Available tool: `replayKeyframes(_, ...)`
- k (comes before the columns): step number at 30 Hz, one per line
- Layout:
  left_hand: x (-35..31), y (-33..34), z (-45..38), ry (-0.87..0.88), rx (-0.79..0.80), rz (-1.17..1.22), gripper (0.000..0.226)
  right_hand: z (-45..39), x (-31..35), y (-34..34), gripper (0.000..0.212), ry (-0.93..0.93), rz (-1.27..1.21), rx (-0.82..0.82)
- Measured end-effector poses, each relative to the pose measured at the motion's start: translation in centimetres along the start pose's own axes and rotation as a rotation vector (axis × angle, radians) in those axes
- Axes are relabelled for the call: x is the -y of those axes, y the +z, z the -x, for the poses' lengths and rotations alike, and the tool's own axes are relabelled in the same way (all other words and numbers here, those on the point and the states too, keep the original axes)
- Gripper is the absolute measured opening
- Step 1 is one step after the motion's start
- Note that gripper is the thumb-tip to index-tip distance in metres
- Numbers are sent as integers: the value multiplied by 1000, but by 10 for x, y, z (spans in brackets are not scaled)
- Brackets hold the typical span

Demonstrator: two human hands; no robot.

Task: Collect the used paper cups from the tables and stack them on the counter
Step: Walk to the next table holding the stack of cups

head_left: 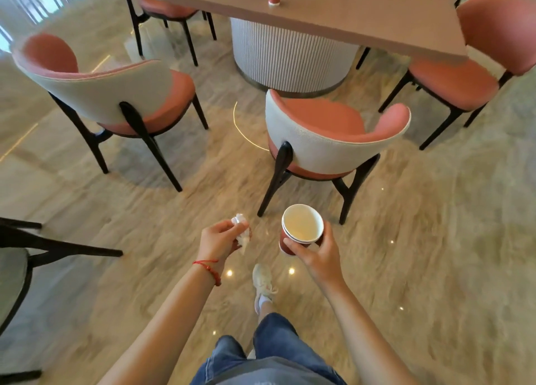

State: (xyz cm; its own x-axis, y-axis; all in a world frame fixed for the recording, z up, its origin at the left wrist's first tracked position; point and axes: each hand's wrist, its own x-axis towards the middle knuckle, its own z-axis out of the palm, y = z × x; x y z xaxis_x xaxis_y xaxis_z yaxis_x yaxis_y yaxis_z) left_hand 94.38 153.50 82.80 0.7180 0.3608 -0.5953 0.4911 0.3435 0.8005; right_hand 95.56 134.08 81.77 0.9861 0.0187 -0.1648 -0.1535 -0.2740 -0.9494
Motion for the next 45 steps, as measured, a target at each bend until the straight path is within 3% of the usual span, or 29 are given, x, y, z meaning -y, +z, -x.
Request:
replayKeyframes(10,-98,33,-125,29,-72,-6,10,-173,56,42,59,-65,-84,143)
replayKeyframes(18,-167,41,-209,29,-128,-39,13,-276,89,82,70,-44,-51,161)
replayKeyframes(23,-217,39,-281,28,-116,-69,17,-344,107,117,58,-35,-81,95)
replayKeyframes(29,-292,29,-378,32,-51,-64,8,-440,137,172,70,-37,-123,39)
replayKeyframes(32,-331,25,-421,34,-4,-100,9,-482,159,197,57,-28,-122,-23)
replayKeyframes(35,-364,28,-460,44,18,-122,9,-519,174,217,57,-20,-195,-37)
replayKeyframes(45,-432,83,-570,39,68,-136,13,-647,184,226,53,0,-221,-118)
